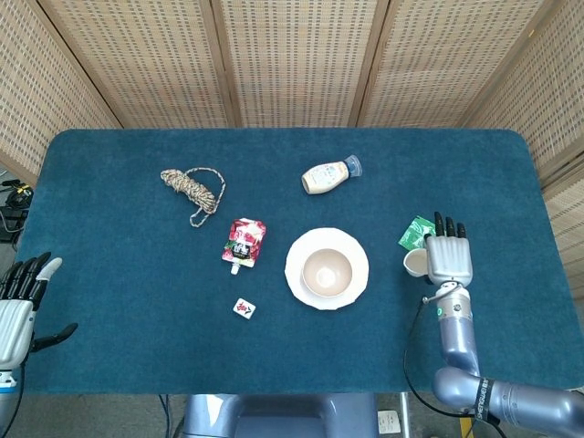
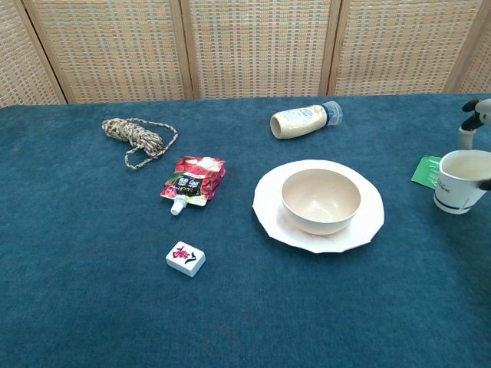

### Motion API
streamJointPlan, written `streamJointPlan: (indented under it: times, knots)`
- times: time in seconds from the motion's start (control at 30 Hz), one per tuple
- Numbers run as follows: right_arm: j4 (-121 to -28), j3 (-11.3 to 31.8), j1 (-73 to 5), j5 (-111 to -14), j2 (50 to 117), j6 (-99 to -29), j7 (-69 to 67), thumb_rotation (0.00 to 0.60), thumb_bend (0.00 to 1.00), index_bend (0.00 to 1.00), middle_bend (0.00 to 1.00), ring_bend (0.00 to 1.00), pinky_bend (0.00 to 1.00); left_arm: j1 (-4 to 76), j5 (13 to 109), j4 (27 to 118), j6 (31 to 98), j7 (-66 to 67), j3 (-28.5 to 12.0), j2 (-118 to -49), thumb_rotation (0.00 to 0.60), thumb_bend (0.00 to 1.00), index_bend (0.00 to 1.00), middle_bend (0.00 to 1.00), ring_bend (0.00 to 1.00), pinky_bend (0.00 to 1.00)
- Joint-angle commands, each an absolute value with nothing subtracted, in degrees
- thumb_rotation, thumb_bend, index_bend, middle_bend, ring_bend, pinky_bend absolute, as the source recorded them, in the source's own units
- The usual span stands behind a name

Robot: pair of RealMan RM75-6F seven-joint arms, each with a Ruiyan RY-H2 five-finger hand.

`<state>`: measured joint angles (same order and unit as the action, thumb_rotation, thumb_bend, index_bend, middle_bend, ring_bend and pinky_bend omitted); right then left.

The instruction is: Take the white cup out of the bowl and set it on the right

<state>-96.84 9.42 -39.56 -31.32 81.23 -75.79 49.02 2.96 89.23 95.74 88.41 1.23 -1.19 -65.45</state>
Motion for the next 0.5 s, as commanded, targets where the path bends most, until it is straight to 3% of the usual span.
streamJointPlan:
  times: [0.03,0.27,0.5]
  knots:
    - [-96.4,9.1,-39.2,-31.4,81.5,-75.5,48.9,0.600,0.32,0.40,0.01,0.00,0.11,3.0,89.2,95.7,88.4,1.3,-1.2,-65.5,0.600,0.03,0.00,0.00,0.00,0.00]
    - [-97.3,8.9,-38.6,-31.8,81.1,-77.6,50.4,0.600,0.24,0.12,0.00,0.00,0.06,2.9,89.1,95.8,88.5,1.2,-1.3,-65.4,0.600,0.03,0.00,0.00,0.00,0.00]
    - [-102.4,7.5,-35.9,-36.9,78.0,-82.2,48.7,0.600,0.23,0.07,0.00,0.00,0.03,2.8,89.1,95.7,88.8,0.6,-1.3,-65.2,0.600,0.03,0.00,0.00,0.00,0.00]
